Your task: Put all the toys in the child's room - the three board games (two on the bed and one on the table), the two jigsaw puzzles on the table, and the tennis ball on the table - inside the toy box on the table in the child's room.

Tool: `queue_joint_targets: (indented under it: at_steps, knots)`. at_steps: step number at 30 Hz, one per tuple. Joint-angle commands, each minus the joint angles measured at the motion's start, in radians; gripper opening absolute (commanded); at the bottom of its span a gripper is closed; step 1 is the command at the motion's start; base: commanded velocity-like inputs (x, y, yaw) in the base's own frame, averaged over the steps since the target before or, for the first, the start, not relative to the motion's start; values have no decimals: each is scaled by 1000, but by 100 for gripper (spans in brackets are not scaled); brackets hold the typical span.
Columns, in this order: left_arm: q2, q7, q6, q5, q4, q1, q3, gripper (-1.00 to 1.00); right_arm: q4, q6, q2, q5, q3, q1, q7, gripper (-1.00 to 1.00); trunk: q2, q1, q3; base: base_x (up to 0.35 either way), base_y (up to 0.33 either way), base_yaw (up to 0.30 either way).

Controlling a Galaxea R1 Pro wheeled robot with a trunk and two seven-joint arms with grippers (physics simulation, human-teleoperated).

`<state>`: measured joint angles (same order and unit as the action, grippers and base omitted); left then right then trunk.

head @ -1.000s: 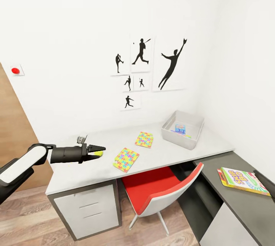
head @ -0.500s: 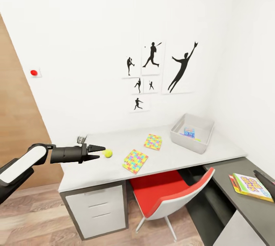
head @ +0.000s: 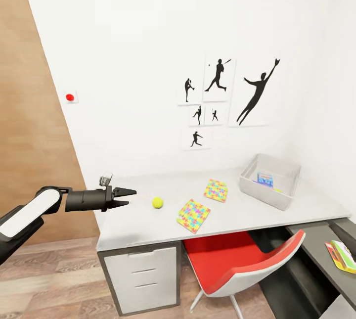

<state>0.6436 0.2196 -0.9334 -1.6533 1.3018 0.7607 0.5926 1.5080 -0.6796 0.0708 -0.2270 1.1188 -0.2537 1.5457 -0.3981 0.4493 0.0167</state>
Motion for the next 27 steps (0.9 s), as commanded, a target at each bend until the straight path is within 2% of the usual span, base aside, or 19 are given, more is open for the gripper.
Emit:
queue_joint_targets:
  at_steps: [1, 7, 18, 27]
  knots:
    - [1, 9, 1, 6, -1, 2, 3, 100, 0, -11, 0, 0, 1, -1, 4, 100, -2, 1, 1, 33, 30, 66]
    - [1, 9, 4, 6, -2, 2, 3, 100, 1, -12, 1, 1, 0, -1, 3, 100, -2, 1, 0, 9, 16, 18]
    - [1, 9, 5, 6, -4, 2, 3, 100, 3, -11, 0, 2, -2, -1, -1, 100, -2, 1, 0, 14, 137, 7]
    - [1, 8, 6, 7, -5, 2, 3, 100, 3, -9, 0, 3, -8, -1, -5, 100, -2, 1, -3, 137, -4, 235]
